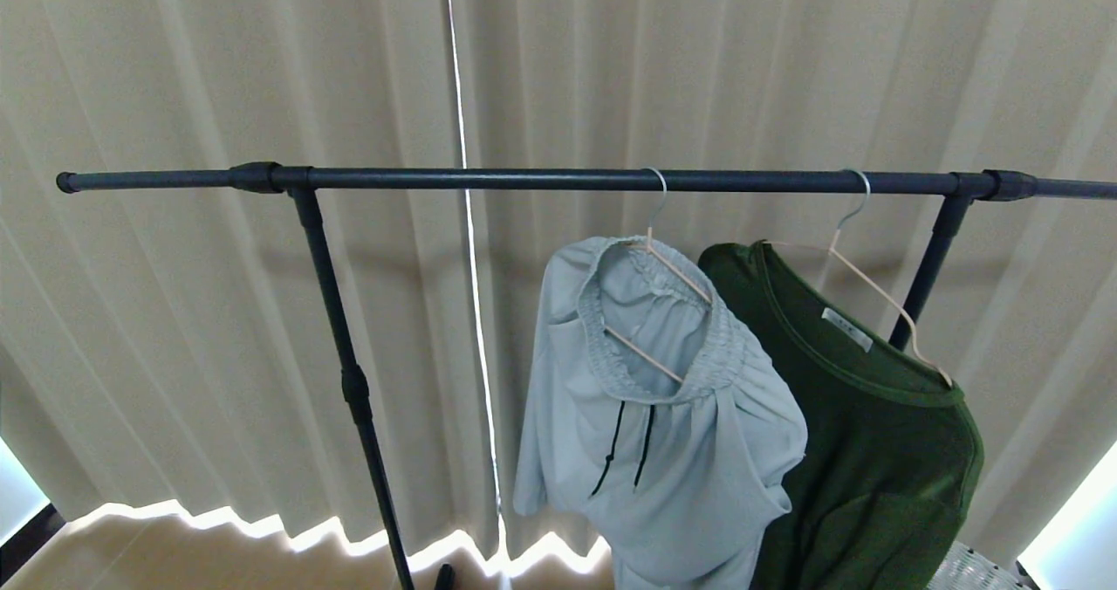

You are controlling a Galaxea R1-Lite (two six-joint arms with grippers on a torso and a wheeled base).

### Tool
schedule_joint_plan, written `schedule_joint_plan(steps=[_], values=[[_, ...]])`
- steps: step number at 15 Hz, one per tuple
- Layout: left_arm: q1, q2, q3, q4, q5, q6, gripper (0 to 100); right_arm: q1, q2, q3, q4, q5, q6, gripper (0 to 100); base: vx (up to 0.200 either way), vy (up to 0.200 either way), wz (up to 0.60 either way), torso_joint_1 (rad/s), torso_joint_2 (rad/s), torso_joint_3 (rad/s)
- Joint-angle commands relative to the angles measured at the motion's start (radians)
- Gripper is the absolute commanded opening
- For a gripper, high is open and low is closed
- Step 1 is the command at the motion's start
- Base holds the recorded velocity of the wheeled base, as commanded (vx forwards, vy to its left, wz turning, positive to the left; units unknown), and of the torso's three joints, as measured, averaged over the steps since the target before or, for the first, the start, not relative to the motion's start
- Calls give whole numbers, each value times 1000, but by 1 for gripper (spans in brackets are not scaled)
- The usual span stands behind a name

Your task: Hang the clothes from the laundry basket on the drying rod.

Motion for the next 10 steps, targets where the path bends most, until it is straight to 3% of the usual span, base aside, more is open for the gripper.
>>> schedule_joint_plan(steps=[1, 6, 8, 10], values=[[7, -31, 5, 3, 0, 0, 100, 26, -174, 5, 37, -25, 50, 100, 0, 0, 0, 0, 0, 0], [7, -31, 5, 3, -8, -4, 100, 26, -174, 10, 30, -42, 148, 100, 0, 0, 0, 0, 0, 0], [7, -31, 5, 3, -8, -4, 100, 26, -174, 25, 14, 24, 140, 100, 0, 0, 0, 0, 0, 0], [7, -31, 5, 3, -8, -4, 100, 26, -174, 117, -158, 102, 129, 100, 0, 0, 0, 0, 0, 0]])
